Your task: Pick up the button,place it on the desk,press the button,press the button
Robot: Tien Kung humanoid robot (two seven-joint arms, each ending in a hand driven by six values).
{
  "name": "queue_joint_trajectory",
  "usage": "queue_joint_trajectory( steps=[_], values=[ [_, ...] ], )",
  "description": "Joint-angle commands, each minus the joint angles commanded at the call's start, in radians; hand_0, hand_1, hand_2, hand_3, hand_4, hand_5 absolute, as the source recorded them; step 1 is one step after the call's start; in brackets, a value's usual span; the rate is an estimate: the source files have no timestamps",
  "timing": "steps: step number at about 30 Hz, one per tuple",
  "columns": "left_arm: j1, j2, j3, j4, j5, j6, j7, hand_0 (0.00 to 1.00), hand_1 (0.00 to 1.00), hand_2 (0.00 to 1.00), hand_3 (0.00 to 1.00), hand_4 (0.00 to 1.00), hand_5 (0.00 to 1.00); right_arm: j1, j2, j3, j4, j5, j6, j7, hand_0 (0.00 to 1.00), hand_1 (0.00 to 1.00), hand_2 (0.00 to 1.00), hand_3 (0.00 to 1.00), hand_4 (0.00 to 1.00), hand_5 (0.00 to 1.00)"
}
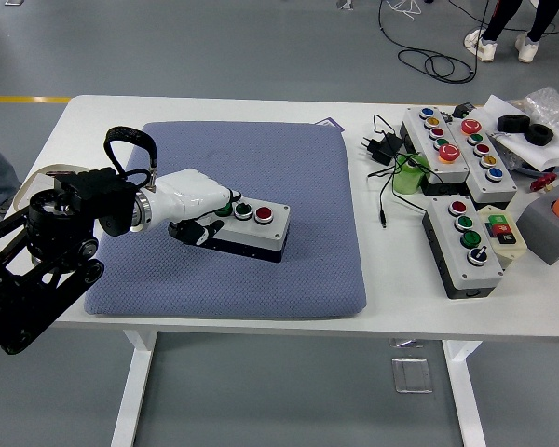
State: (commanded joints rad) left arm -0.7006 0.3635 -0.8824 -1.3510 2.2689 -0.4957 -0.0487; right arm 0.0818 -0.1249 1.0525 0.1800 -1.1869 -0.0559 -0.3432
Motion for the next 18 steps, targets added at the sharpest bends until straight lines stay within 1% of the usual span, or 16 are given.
queue_joint_trajectory(
  steps=[7, 12, 14, 17, 18],
  values=[
    [-0.003, -0.002, 0.012, 0.018, 0.000, -0.015, 0.002, 0.099, 0.002, 0.027, 0.851, 0.326, 0.002, 0.000, 0.000, 0.001, 0.000, -0.001, 0.000, 0.000, 0.663, 0.650, 0.716, 0.607, 0.399, 0.247],
    [-0.006, -0.001, 0.024, 0.035, 0.000, -0.035, 0.003, 0.100, 0.002, 0.028, 0.850, 0.329, 0.002, 0.001, 0.000, 0.001, 0.000, -0.001, 0.000, 0.000, 0.663, 0.648, 0.717, 0.607, 0.398, 0.247],
    [-0.003, -0.001, 0.018, 0.035, 0.000, -0.035, 0.003, 0.100, 0.002, 0.028, 0.850, 0.329, 0.002, 0.001, 0.000, 0.001, 0.000, -0.001, -0.001, 0.000, 0.663, 0.648, 0.717, 0.607, 0.398, 0.247],
    [0.001, -0.001, -0.008, 0.020, 0.000, -0.013, 0.006, 0.100, 0.002, 0.028, 0.850, 0.329, 0.002, 0.001, 0.000, 0.002, 0.000, -0.001, -0.001, 0.000, 0.663, 0.648, 0.717, 0.607, 0.398, 0.247],
    [0.001, 0.000, -0.014, 0.013, 0.000, -0.006, 0.007, 0.106, 0.002, 0.036, 0.871, 0.333, 0.002, 0.001, 0.000, 0.002, 0.000, -0.001, -0.001, 0.000, 0.662, 0.649, 0.717, 0.606, 0.398, 0.246]
  ],
)
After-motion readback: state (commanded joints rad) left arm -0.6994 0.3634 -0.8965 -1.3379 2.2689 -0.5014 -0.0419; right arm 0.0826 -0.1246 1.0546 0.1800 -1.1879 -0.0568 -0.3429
